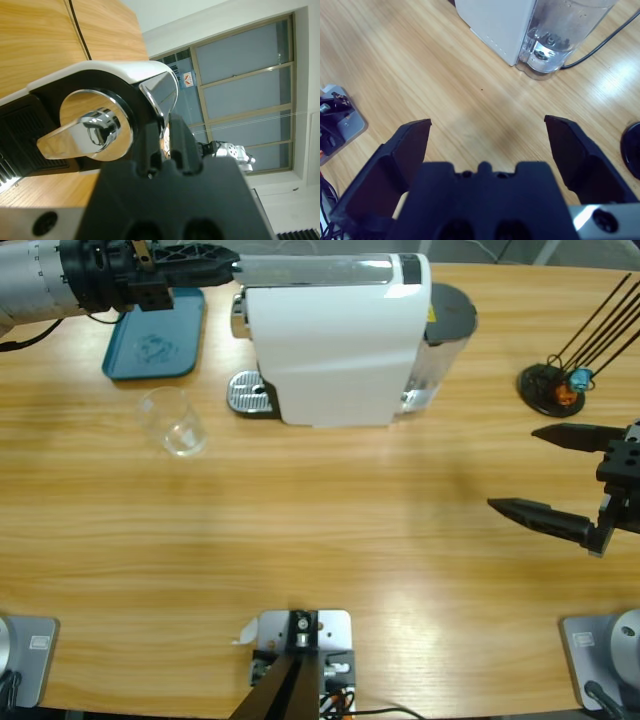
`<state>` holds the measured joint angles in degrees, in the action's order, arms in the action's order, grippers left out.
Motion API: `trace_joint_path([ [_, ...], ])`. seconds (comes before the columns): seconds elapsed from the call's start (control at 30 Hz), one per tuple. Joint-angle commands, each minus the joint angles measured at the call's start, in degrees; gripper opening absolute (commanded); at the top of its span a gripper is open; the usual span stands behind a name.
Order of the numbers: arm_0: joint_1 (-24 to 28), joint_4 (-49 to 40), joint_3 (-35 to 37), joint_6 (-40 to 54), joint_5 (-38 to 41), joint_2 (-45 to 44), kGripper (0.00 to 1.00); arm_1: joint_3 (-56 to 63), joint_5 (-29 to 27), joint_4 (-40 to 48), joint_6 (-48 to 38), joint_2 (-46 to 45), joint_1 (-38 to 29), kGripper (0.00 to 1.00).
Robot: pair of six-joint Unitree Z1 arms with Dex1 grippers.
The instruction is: Pour coffee
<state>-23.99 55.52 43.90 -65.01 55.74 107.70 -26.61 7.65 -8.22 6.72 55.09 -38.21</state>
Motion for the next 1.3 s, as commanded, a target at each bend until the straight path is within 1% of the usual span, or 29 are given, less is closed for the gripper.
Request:
trace_joint_path([
  [0.03, -0.9, 1.8, 3.8, -2.2, 1.4, -4.0, 0.0, 0.0, 0.9, -0.7, 0.6, 0.4, -0.4, 1.0],
  [0.23, -0.9, 0.4, 6.8, -3.5, 1.2, -6.5, 0.0, 0.0, 0.9, -0.7, 0.6, 0.5, -0.4, 1.0],
  [0.37, -0.9, -0.1, 7.1, -3.0, 0.8, -7.4, 0.0, 0.0, 0.9, -0.7, 0.6, 0.4, -0.4, 1.0],
  [0.43, -0.9, -4.0, 7.4, -0.7, -0.3, -9.0, 0.0, 0.0, 0.9, -0.7, 0.6, 0.4, -0.5, 1.0],
  [0.47, -0.9, -6.8, 7.8, 1.0, -1.1, -10.2, 0.0, 0.0, 0.9, -0.7, 0.6, 0.4, -0.4, 1.0],
  [0.5, -0.9, -12.5, 8.6, 4.0, -3.0, -12.6, 0.0, 0.0, 0.9, -0.7, 0.6, 0.4, -0.4, 1.0],
  [0.6, -1.9, -31.5, 12.3, 15.3, -11.8, -20.2, 0.0, 0.0, 0.9, -0.7, 0.6, 0.4, -0.4, 1.0],
  [0.73, -3.3, -51.6, 16.7, 28.5, -22.7, -26.7, 0.0, 0.0, 1.0, -0.7, 0.6, 0.4, -0.4, 1.0],
  [0.77, -4.5, -57.4, 18.6, 32.4, -26.4, -28.0, 0.057, 0.0, 1.0, -0.7, 0.6, 0.4, -0.4, 1.0],
  [0.8, -6.2, -64.1, 20.8, 36.9, -31.1, -29.4, 0.439, 0.0, 1.0, -0.7, 0.6, 0.4, -0.5, 1.0],
  [0.83, -7.9, -68.7, 22.2, 40.4, -35.5, -30.5, 0.655, 0.0, 1.0, -0.7, 0.6, 0.4, -0.5, 1.0],
  [0.87, -9.7, -72.2, 23.2, 43.5, -39.8, -31.3, 0.819, 0.0, 0.9, -0.7, 0.6, 0.4, -0.4, 1.0],
  [0.9, -11.4, -75.3, 24.0, 46.5, -43.7, -32.3, 0.927, 0.0, 0.9, -0.7, 0.6, 0.5, -0.4, 1.0],
  [0.93, -13.3, -78.3, 24.5, 49.7, -47.9, -33.3, 0.967, -0.1, 0.8, -0.8, 0.6, 0.5, -0.4, 1.0],
  [0.97, -15.4, -80.8, 24.5, 53.3, -52.2, -34.2, 0.985, -0.2, 0.8, -1.1, 0.6, 0.5, -0.5, 1.0],
  [1.03, -19.0, -84.6, 23.6, 57.9, -60.8, -35.8, 0.996, -0.6, 0.7, -1.5, 0.6, 0.7, -0.4, 1.0],
  [1.07, -20.5, -85.2, 22.1, 59.1, -64.4, -36.8, 0.998, -0.7, 0.6, -1.7, 0.6, 0.9, -0.4, 1.0],
  [1.13, -20.9, -84.3, 18.6, 58.3, -65.4, -39.4, 1.0, -1.1, 0.5, -2.0, 0.6, 1.3, -0.4, 1.0],
  [1.23, -20.9, -80.1, 12.2, 54.7, -65.0, -44.0, 1.0, -1.2, 0.5, -2.3, 0.5, 1.3, -0.4, 1.0],
  [1.3, -20.9, -78.6, 9.2, 53.8, -65.0, -45.9, 1.0, -1.3, 0.3, -2.4, 0.2, 1.2, -0.4, 1.0],
])
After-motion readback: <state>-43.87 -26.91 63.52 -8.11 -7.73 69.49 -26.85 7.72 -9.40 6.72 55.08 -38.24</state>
